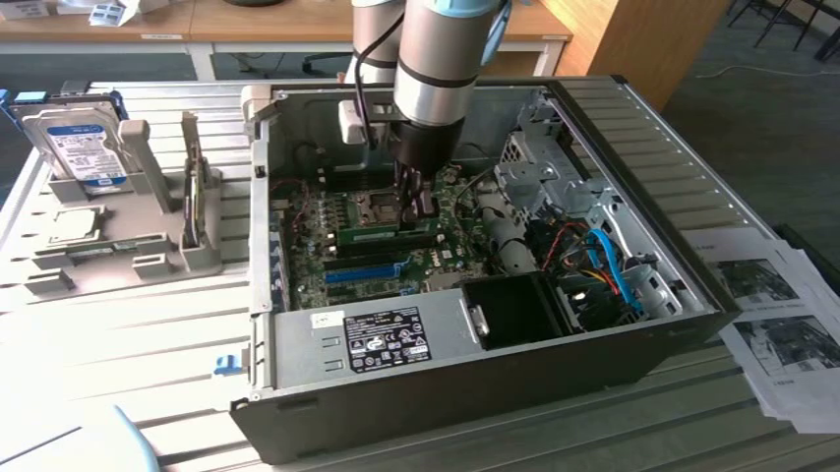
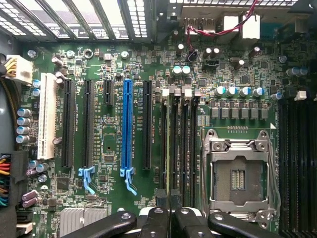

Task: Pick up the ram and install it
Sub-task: 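Insert the ram into the slot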

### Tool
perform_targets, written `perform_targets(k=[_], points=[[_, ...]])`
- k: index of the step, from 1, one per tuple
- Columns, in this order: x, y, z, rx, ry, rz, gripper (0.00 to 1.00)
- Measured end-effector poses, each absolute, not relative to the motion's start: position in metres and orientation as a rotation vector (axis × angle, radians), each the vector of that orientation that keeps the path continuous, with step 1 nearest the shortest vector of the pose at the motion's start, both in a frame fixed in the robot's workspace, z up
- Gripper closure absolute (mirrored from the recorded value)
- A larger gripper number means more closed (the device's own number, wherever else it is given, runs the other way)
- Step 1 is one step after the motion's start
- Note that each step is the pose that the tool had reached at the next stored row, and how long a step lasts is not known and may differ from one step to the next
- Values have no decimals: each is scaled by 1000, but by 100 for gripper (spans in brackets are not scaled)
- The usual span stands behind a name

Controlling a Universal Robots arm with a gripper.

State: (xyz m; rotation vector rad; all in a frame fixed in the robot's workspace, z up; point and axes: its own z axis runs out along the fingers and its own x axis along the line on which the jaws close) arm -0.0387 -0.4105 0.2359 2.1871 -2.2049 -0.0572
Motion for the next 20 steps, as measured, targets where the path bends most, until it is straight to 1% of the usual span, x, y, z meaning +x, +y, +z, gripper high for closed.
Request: perform_targets(k=[20], points=[[-38,-413,234,2186,-2206,-57,89]])
